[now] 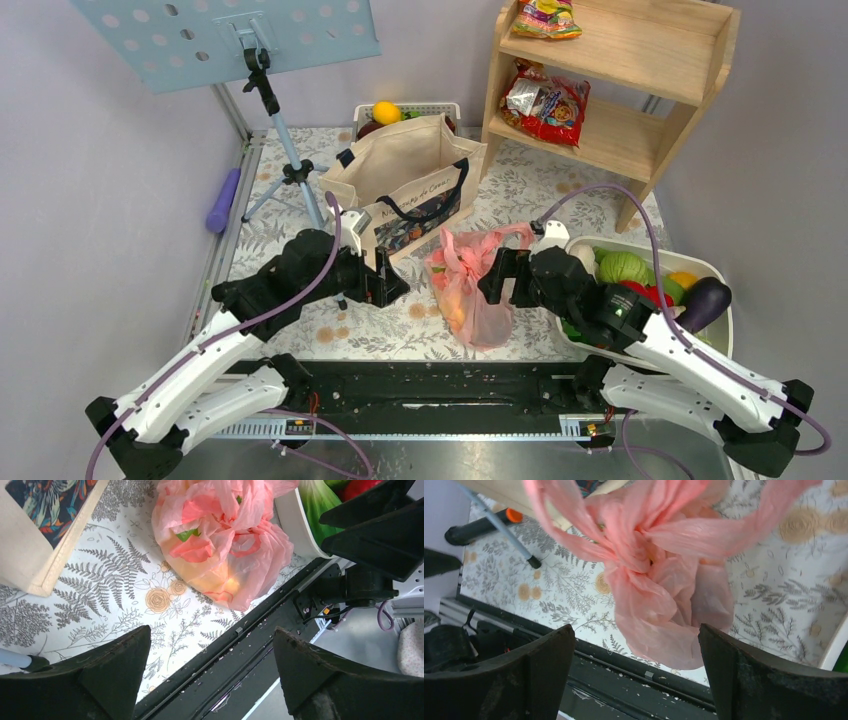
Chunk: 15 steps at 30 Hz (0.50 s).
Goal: Untie the knot of the grocery bags and take out the mixed food
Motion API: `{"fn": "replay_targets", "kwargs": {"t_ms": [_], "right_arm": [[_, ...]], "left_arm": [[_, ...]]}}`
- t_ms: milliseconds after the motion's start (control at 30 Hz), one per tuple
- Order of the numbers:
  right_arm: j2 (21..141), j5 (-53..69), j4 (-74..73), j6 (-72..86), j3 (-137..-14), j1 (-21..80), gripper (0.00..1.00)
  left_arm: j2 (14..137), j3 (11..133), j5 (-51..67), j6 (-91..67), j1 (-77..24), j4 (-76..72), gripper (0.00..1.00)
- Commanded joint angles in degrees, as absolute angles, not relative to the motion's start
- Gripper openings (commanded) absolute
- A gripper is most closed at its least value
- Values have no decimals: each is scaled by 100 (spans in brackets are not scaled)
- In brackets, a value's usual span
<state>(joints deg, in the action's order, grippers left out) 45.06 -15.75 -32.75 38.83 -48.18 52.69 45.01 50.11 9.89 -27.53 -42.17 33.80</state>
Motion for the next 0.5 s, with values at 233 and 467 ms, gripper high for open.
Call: {"fn": "replay_targets", "kwargs": {"t_ms": [233,467], "right_arm": [[4979,-3090,-2010,5783,-4460,5426,99],[6137,-3621,-1992,5519,-5096,5432,94]], "left_arm": [[4379,5007,777,-3096,-4232,3199,92],[4236,4892,536,-2873,-4227,3466,93]]}}
